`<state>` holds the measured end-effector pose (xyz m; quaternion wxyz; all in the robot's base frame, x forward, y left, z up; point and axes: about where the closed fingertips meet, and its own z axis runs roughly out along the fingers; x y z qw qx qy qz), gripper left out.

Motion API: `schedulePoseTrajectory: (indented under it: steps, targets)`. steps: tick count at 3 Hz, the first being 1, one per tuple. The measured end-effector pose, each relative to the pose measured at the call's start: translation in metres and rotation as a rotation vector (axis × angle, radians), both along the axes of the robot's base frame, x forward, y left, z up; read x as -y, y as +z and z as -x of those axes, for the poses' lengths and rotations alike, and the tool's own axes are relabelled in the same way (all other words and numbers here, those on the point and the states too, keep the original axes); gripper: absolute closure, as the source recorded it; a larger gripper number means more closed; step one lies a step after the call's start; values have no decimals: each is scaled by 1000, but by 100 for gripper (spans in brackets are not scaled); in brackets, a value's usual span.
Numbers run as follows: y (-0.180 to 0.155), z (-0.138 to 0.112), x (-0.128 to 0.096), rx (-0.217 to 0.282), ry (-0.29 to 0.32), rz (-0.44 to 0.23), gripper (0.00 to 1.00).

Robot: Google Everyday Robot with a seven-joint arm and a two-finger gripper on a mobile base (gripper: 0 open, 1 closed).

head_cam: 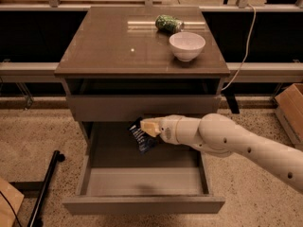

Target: Place rxbar blueberry into middle drawer

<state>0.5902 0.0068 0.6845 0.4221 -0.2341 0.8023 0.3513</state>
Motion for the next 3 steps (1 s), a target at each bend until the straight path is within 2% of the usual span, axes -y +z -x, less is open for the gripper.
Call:
schedulePoseTrajectory:
  steps: [1, 2, 3]
  targets:
    - [-48, -3, 7, -27, -33, -15, 100]
    - [-111, -5, 11, -79, -64, -41, 100]
    - [-149, -8, 17, -119, -76, -41, 100]
